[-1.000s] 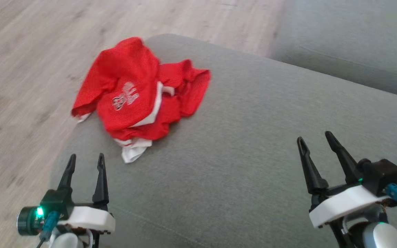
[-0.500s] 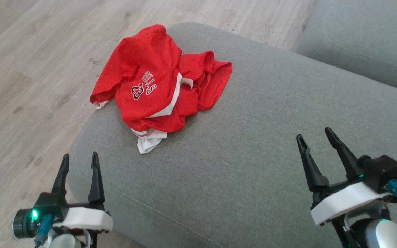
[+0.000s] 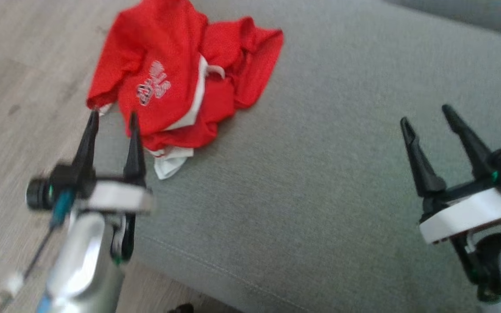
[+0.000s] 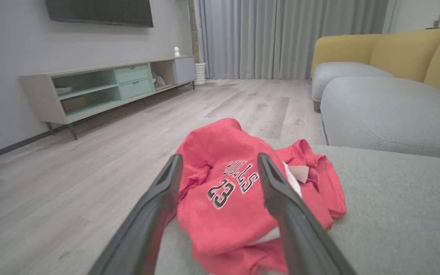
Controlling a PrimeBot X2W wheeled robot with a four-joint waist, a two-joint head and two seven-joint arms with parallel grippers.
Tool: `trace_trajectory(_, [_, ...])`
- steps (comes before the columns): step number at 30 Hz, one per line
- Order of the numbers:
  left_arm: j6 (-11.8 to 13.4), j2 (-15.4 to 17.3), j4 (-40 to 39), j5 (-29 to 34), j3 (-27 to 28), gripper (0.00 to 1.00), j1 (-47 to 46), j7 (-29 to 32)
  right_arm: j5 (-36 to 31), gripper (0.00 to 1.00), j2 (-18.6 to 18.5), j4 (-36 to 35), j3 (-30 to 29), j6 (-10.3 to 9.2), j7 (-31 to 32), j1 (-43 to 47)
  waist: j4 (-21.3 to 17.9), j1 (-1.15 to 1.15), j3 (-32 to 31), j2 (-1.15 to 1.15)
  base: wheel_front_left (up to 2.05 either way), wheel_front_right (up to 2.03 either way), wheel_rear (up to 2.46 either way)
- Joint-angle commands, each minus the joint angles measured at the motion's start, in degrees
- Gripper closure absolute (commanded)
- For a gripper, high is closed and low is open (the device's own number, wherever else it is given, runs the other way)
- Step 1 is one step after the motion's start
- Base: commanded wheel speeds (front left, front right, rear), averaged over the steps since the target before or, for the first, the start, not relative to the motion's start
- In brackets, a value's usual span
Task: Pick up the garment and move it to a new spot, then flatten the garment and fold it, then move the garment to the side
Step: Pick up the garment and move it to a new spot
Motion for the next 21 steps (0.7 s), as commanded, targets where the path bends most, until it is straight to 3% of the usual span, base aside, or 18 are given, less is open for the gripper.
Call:
trace_trajectory(1, [-0.94, 0.94, 0.46, 0.42, 0.93, 0.0, -5.15, 1.68, -0.12, 0.0, -1.43, -3.1, 0.68, -0.04, 0.76, -2.47, -2.72, -0.01, 5.57, 0.0, 0.0, 0.0, 0.0])
trace_trajectory(7, [-5.17, 0.93, 11.67, -0.52, -1.46, 0.0, -17.9, 10.64, 0.33, 0.0, -3.87, -5.11, -0.31, -0.04, 2.13, -4.79, -4.9, -0.01, 10.97, 0.0, 0.0, 0.0, 0.0])
trace_trajectory(16, [-5.77, 0.6, 24.26, -3.16, -0.97, 0.0, -27.41, 20.84, 0.78, 0.0, -4.56, -5.38, -1.7, -0.04, 2.14, -5.3, -6.13, -0.01, 12.51, 0.0, 0.0, 0.0, 0.0])
trace_trajectory(17, [-5.6, 0.65, 24.76, -3.26, -0.85, 0.55, -28.07, 20.78, 0.75, 0.0, -4.56, -5.37, -1.93, -0.04, 2.14, -5.18, -6.1, -0.01, 12.35, 0.0, 0.0, 0.0, 0.0])
trace_trajectory(18, [-5.31, 0.87, 25.03, -3.03, -0.88, 1.0, -28.63, 20.21, 0.73, 0.0, -4.53, -5.36, -2.11, -0.04, 2.13, -5.06, -6.08, -0.01, 12.15, 0.0, 0.0, 0.0, 0.0])
trace_trajectory(21, [-4.66, 1.35, 25.04, -2.56, -0.84, 1.0, -29.31, 17.2, 0.6, 0.0, -4.34, -5.13, -2.61, -0.04, 1.91, -4.44, -5.83, -0.01, 10.73, 0.0, 0.0, 0.0, 0.0])
